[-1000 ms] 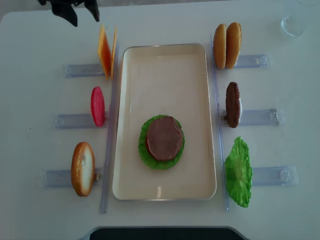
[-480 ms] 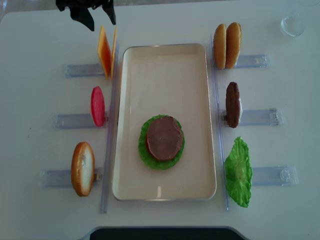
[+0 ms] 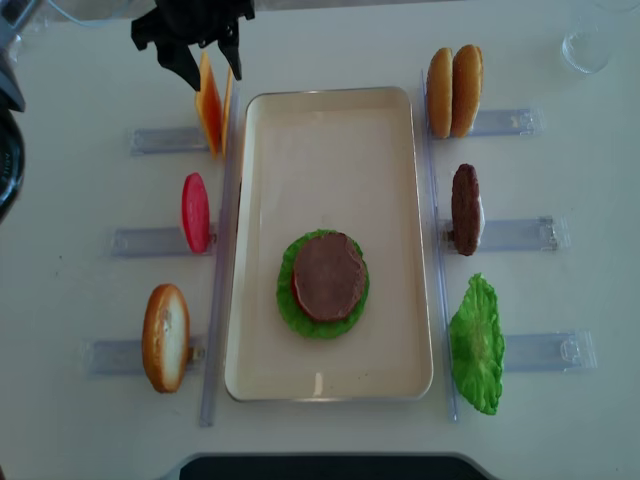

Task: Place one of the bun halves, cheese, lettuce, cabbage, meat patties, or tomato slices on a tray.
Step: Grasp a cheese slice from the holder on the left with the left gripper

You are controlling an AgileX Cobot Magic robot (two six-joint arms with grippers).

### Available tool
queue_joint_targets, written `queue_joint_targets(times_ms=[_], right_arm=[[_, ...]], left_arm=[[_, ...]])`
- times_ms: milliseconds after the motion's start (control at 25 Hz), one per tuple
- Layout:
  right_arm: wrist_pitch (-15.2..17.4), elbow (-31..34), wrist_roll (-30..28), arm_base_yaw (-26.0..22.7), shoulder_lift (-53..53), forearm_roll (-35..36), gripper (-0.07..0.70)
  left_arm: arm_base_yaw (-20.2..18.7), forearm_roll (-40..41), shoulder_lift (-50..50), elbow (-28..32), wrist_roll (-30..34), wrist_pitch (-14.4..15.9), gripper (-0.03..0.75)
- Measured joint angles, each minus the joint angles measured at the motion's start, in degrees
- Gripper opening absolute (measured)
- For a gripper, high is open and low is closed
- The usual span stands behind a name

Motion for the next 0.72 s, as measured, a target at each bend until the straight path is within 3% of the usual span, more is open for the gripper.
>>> queue_joint_targets(times_ms=[720], right_arm=[[-0.2,0.0,0.0,0.0,0.0,0.0,0.518]], left_arm=[[0.0,0.0,2.5,-0.2,0.0,-0.2,0.482]])
